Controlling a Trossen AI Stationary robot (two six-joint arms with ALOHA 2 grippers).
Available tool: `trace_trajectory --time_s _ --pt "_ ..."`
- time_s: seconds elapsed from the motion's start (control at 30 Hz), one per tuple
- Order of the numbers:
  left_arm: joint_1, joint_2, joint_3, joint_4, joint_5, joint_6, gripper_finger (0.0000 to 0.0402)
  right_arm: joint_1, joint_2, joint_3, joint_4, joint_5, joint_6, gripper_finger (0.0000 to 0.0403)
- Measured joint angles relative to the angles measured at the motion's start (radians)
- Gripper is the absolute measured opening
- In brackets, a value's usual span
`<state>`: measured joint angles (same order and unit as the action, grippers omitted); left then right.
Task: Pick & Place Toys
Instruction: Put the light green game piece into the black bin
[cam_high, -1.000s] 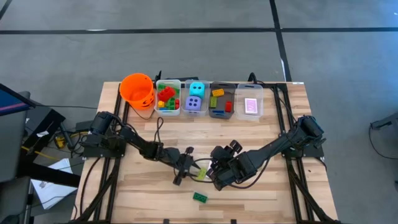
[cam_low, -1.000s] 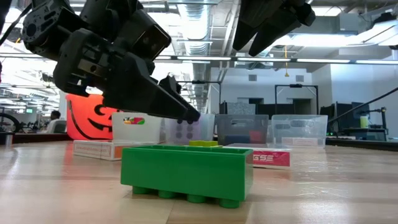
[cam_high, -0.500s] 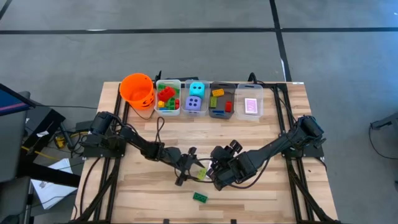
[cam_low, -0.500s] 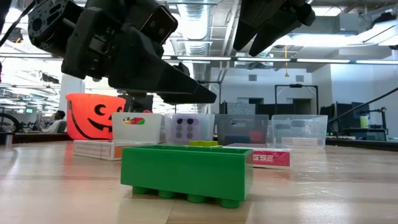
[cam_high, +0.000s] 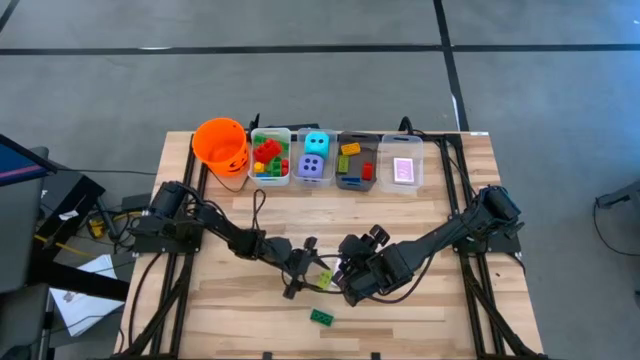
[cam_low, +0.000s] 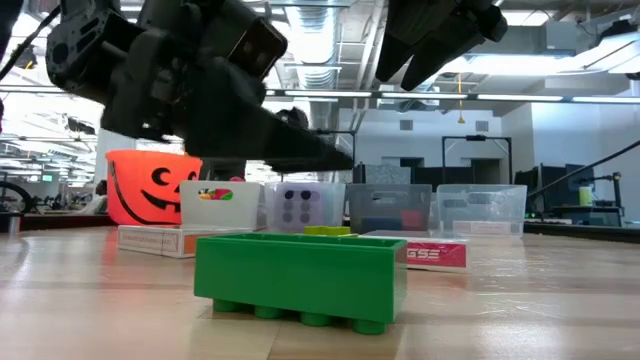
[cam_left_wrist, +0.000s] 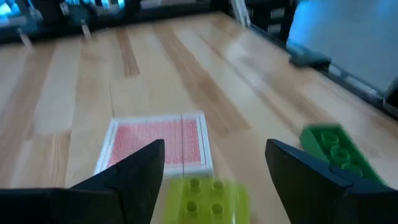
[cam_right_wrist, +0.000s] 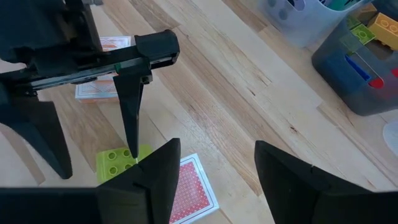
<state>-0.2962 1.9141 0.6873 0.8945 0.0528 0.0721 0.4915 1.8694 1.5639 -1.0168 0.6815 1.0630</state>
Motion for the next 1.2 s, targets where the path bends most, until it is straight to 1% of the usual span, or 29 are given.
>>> trace_trajectory --time_s 0.13,0.2,0.4,0.57,0.7,0.77,0.87,0.97,1.13,1.17,1.2 --pt "0.000 0.068 0.009 0.120 0.000 -0.003 0.0270 0.000 0.000 0.000 0.001 0.000 0.000 0.0200" --pt "0.000 0.106 0.017 0.147 0.000 -0.005 0.0270 0.000 0.000 0.000 0.000 0.000 0.000 0.0200" --pt "0.000 0.187 0.046 0.161 0.000 -0.005 0.0269 0.000 0.000 0.000 -0.001 0.000 0.001 0.0200" --pt "0.000 0.230 0.064 0.174 0.000 -0.004 0.0270 0.000 0.000 0.000 -0.001 0.000 0.000 0.0200" --pt "0.000 0.263 0.077 0.188 -0.001 -0.002 0.0259 0.000 0.000 0.000 -0.001 0.000 0.000 0.0200" --pt "0.000 0.270 0.077 0.191 -0.002 -0.001 0.0246 0.000 0.000 0.000 -0.001 0.000 0.000 0.0200" --pt "0.001 0.271 0.076 0.184 -0.004 -0.002 0.0217 0.000 0.000 0.000 -0.001 0.000 0.000 0.0200" --pt "0.002 0.271 0.076 0.182 -0.004 -0.003 0.0178 0.000 0.000 0.000 -0.001 0.000 0.001 0.0200" --pt "0.004 0.268 0.075 0.185 0.000 -0.012 0.0099 0.000 0.000 0.000 0.000 0.000 0.001 0.0200" --pt "0.004 0.268 0.074 0.190 0.000 -0.010 0.0089 0.000 0.000 0.000 0.000 0.000 0.001 0.0200" --pt "0.004 0.269 0.074 0.199 0.000 -0.008 0.0088 0.000 0.000 0.000 0.000 0.000 0.001 0.0200"
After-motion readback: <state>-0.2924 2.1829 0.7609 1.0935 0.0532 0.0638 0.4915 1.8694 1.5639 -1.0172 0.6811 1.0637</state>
